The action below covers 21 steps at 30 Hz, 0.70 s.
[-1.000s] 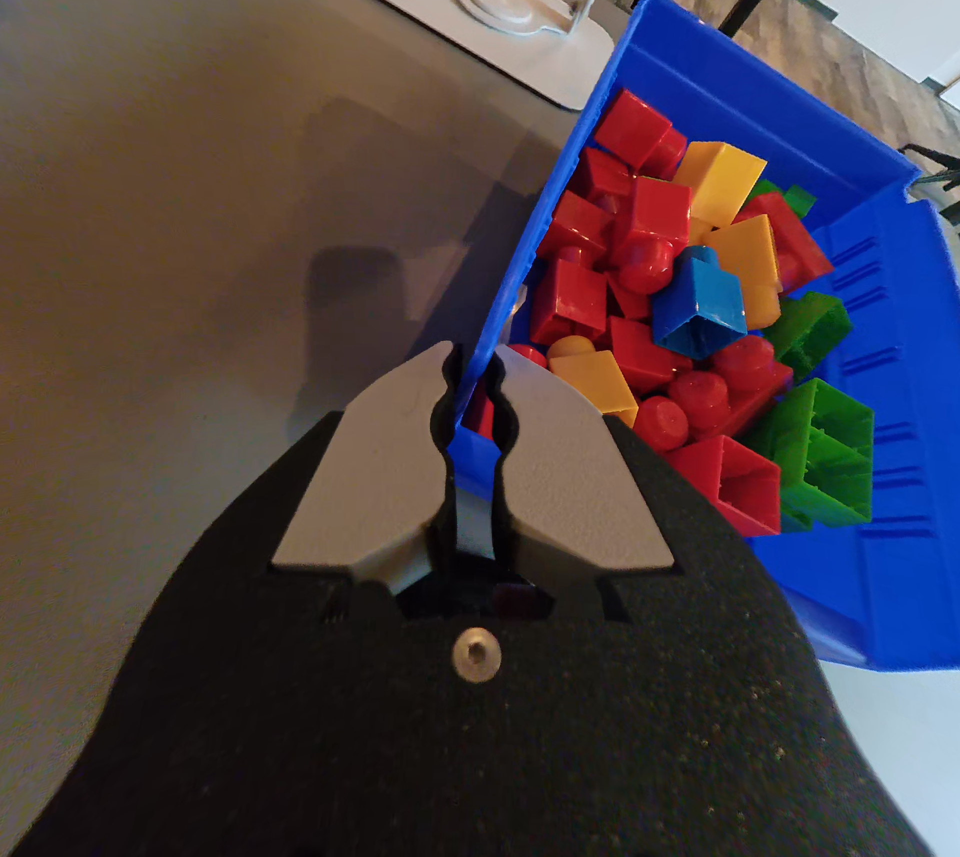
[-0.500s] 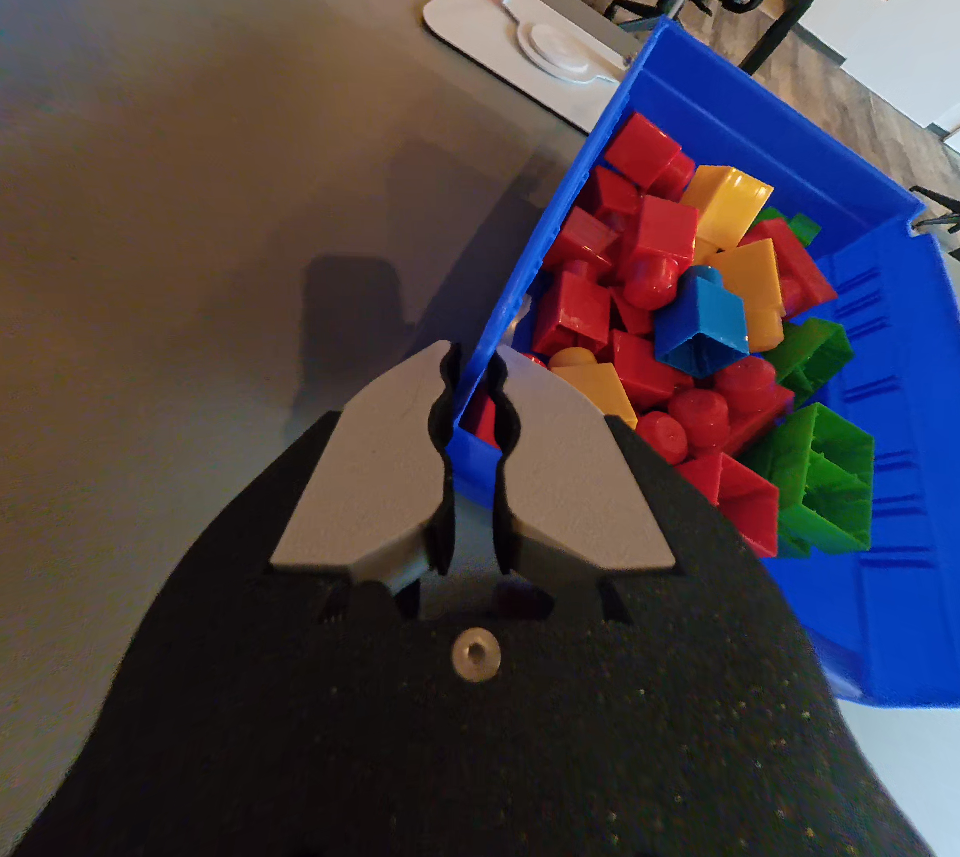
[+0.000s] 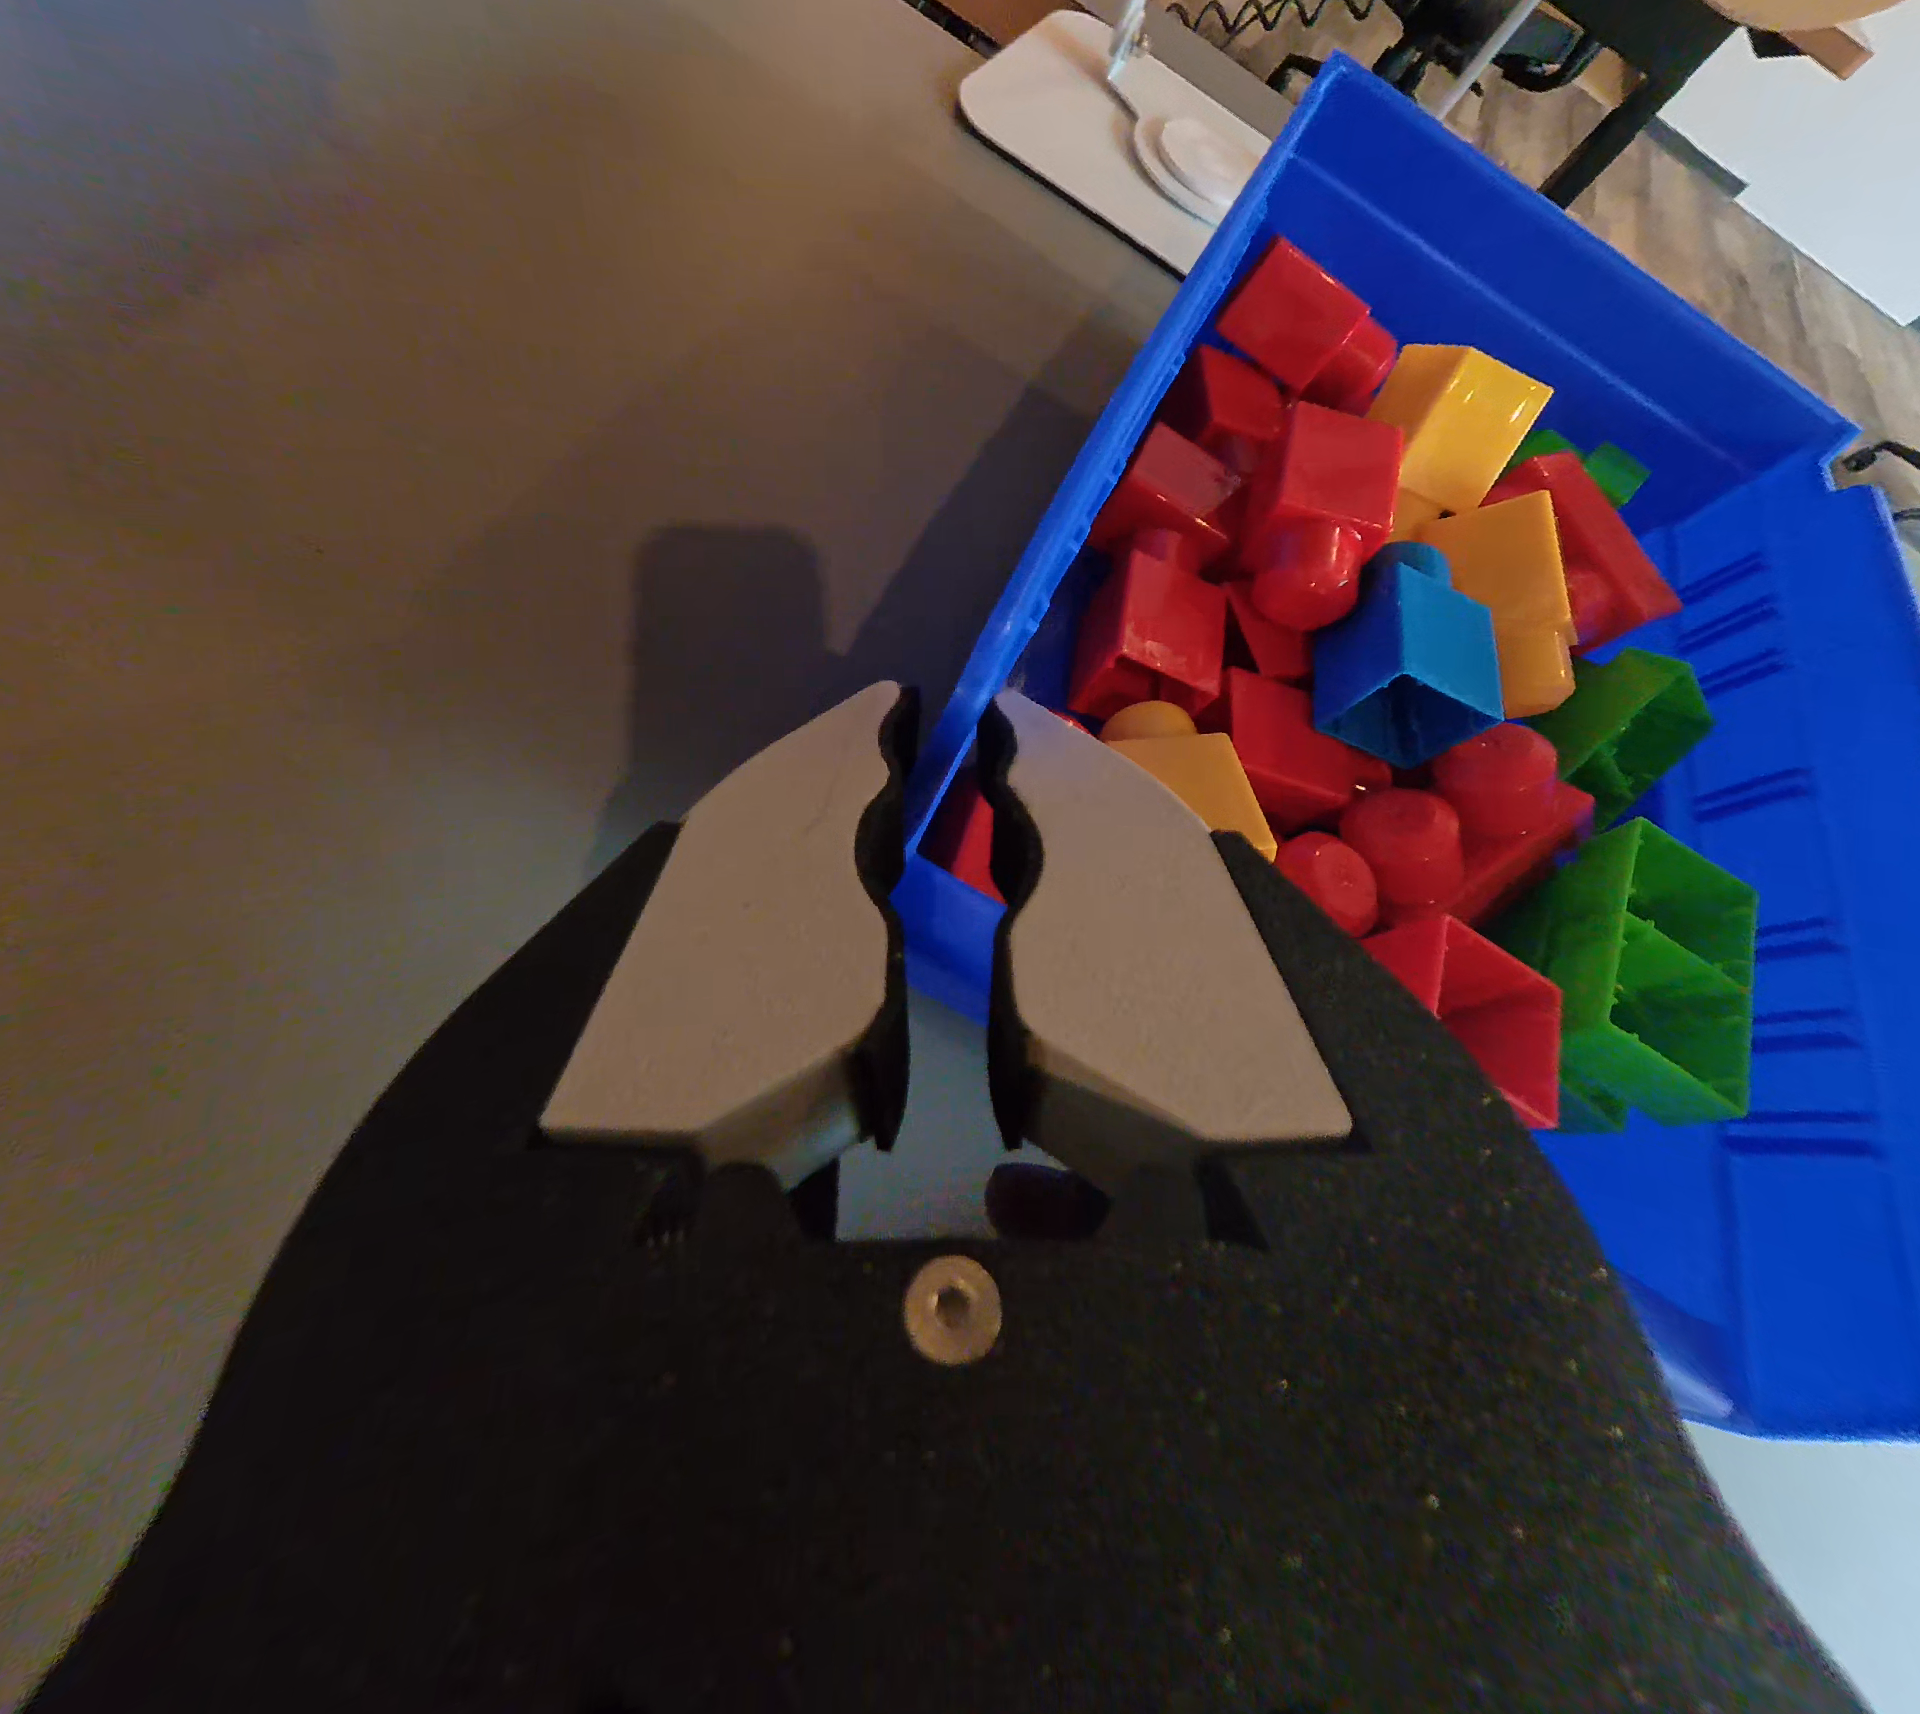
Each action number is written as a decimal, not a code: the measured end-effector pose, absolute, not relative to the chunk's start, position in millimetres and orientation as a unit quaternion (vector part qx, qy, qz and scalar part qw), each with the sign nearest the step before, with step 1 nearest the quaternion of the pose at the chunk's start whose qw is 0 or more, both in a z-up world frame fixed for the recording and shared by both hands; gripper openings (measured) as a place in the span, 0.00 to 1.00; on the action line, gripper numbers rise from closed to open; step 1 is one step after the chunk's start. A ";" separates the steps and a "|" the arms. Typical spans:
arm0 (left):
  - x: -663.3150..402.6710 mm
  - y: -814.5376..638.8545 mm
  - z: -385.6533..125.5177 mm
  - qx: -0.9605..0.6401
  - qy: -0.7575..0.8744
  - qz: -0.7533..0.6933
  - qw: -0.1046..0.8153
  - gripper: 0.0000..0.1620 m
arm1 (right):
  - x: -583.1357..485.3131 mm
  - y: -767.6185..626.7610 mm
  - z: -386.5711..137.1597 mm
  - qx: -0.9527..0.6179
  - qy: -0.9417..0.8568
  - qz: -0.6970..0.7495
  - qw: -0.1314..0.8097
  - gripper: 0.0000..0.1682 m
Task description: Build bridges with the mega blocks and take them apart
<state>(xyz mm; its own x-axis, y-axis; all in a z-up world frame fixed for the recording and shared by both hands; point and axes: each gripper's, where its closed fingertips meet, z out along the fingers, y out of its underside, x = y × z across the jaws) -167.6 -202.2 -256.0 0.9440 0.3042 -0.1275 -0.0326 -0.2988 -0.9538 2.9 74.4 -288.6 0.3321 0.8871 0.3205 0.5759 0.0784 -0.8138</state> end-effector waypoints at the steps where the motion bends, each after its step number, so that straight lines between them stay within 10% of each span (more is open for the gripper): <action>1: -167.6 -202.4 -255.9 -0.793 -0.085 0.145 0.586 0.56 | 1.7 73.2 -288.6 -0.658 -0.556 0.162 0.481 0.06; 9: -168.8 -202.7 -255.2 -0.792 -0.087 0.149 0.586 0.56 | -1.9 67.5 -288.8 -0.654 -0.561 0.175 0.476 0.09; 15: -171.0 -201.3 -258.4 -0.796 -0.094 0.154 0.578 0.56 | 12.6 46.2 -257.5 -0.607 -0.569 0.288 0.474 0.48; 21: -177.8 -195.6 -264.0 -0.799 -0.113 0.163 0.568 0.55 | 77.3 61.3 -215.2 -0.526 -0.593 0.350 0.499 0.55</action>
<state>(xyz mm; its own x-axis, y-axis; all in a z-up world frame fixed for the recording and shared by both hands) -177.8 -195.6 -264.0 0.9215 0.3652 -0.1322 -0.0048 -0.3298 -0.9440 77.3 61.3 -215.2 0.0510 0.9731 0.2245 0.2739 0.2025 -0.9402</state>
